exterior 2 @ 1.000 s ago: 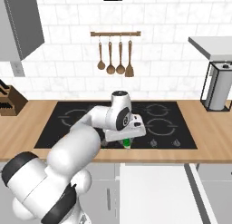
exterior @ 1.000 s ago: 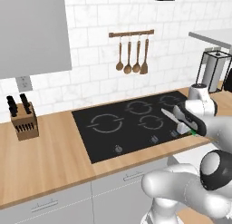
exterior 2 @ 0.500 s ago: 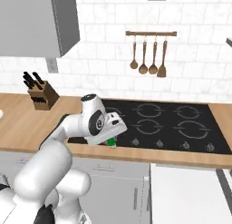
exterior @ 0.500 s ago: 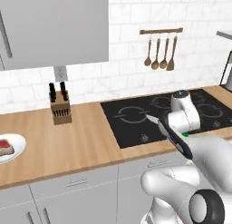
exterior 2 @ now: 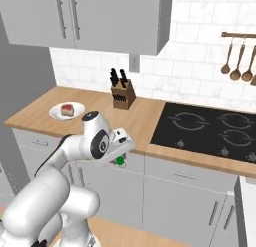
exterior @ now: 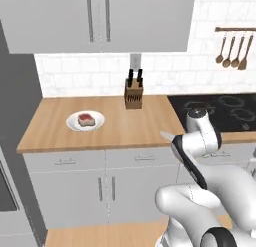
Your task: Pick up the knife from the drawer and place it on the cutting board. Then place the meat from the plate to the cutting board.
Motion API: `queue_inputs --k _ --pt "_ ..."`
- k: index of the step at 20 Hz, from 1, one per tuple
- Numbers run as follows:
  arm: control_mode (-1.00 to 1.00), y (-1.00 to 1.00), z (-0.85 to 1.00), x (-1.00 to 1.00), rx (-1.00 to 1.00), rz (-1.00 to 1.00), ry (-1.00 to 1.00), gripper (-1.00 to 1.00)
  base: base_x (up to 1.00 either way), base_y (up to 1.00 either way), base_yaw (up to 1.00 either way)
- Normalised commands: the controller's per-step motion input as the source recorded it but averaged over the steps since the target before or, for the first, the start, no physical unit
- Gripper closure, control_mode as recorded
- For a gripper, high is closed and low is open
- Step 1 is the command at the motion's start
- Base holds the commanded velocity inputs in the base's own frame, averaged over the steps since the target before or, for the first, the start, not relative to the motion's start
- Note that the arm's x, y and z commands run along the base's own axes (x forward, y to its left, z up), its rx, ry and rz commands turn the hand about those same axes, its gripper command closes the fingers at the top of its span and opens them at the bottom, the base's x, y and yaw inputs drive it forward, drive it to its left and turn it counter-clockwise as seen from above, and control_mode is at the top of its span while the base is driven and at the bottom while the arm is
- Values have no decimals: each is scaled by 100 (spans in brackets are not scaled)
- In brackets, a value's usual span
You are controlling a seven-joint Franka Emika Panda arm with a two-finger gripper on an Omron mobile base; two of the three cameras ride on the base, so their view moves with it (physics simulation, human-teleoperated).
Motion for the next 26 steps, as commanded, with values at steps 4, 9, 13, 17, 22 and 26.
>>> queue_inputs --k 4,9,13,17,22,26 --pt "100 0 0 0 0 0 0 100 -100 3 9" --pt "100 0 0 0 0 0 0 100 -97 -21 -29" --pt "100 0 0 0 0 0 0 100 -38 -14 -68" --pt "100 0 0 0 0 0 0 100 13 -79 -73" --pt "100 0 0 0 0 0 0 100 74 -100 -47" --pt "100 0 0 0 0 0 0 100 79 -100 -30"
